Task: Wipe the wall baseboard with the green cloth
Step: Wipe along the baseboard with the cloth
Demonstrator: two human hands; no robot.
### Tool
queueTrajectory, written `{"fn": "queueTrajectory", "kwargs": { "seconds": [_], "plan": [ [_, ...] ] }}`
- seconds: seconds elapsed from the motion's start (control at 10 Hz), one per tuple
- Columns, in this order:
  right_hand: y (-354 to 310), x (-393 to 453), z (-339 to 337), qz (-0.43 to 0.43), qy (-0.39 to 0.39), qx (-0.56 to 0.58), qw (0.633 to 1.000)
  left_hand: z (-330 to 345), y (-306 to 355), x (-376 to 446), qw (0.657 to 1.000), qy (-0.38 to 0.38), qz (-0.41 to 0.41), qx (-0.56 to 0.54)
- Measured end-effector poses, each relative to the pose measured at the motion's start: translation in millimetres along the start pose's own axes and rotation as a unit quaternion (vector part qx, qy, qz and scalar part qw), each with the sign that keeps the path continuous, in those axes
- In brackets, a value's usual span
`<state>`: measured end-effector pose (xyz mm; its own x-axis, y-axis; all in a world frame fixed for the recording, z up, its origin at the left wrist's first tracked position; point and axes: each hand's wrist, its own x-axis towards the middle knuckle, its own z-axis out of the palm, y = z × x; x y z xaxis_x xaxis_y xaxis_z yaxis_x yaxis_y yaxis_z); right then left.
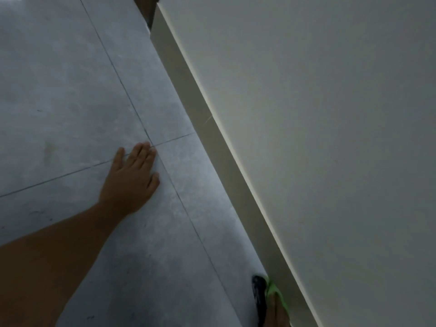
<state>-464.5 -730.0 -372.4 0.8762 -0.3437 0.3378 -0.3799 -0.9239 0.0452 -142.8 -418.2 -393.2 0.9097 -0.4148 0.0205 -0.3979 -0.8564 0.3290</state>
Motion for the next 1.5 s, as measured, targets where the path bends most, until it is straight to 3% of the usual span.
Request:
{"fn": "queueTrajectory", "kwargs": {
  "seconds": [0.1,0.2,0.4,0.5,0.6,0.8,1.1,1.3,1.5],
  "plan": [
    [-66,2,-37,0.171,-0.340,-0.017,0.924,4,2,-3,1.000,-0.005,0.005,0.003],
    [-114,72,-20,0.126,-0.322,-0.093,0.934,7,3,-7,1.000,-0.009,-0.001,0.003],
    [-235,203,43,0.058,-0.295,-0.052,0.952,7,-1,-8,1.000,-0.008,-0.006,0.006],
    [-259,229,57,0.031,-0.309,-0.052,0.949,7,-1,-8,1.000,-0.010,-0.005,0.002],
    [-222,194,36,-0.024,-0.294,-0.023,0.955,7,2,-9,1.000,-0.017,0.003,-0.004],
    [-117,92,-28,0.049,-0.387,-0.121,0.913,4,2,-5,1.000,-0.022,0.006,0.001],
    [-148,101,-12,0.140,-0.384,-0.149,0.900,3,-1,-5,1.000,-0.012,0.005,-0.005],
    [-156,121,5,0.046,-0.327,-0.121,0.936,6,3,-9,1.000,-0.012,0.003,-0.016],
    [-248,230,35,-0.044,-0.287,-0.077,0.954,4,5,-11,1.000,-0.012,0.000,-0.010]
  ]
}}
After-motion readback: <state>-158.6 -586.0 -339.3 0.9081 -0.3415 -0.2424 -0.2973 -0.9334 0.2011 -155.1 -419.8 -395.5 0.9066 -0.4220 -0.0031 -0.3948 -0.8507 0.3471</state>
